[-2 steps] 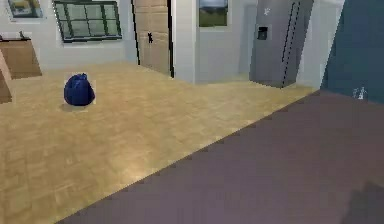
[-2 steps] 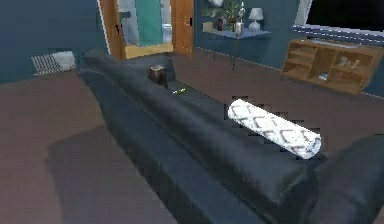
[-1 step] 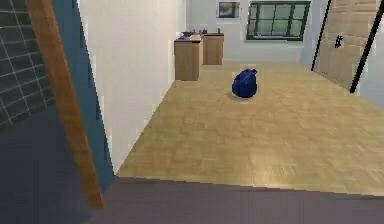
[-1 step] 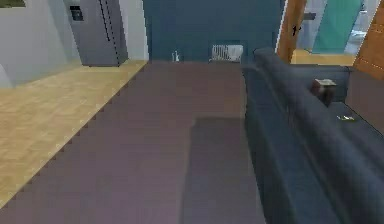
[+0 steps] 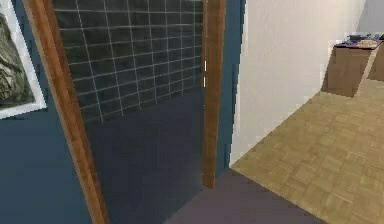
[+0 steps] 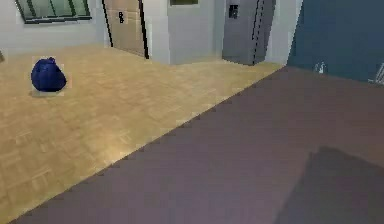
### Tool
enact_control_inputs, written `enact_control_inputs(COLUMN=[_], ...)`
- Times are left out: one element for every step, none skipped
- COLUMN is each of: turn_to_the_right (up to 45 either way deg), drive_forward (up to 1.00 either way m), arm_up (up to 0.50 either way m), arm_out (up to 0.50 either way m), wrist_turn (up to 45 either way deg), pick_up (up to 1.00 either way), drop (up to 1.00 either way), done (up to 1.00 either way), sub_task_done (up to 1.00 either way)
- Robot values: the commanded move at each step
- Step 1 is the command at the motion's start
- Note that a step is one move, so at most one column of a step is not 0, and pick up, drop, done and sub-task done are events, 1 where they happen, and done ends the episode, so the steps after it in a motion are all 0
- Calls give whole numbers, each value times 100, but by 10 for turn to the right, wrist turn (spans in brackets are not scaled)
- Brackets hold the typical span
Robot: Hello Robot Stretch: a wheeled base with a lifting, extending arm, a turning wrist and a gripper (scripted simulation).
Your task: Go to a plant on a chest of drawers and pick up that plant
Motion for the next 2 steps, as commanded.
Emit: enact_control_inputs(turn_to_the_right=[0,-150], drive_forward=[100,0], arm_up=[0,0], arm_out=[0,0], wrist_turn=[0,0], pick_up=[0,0], drop=[0,0], done=[0,0], sub_task_done=[0,0])
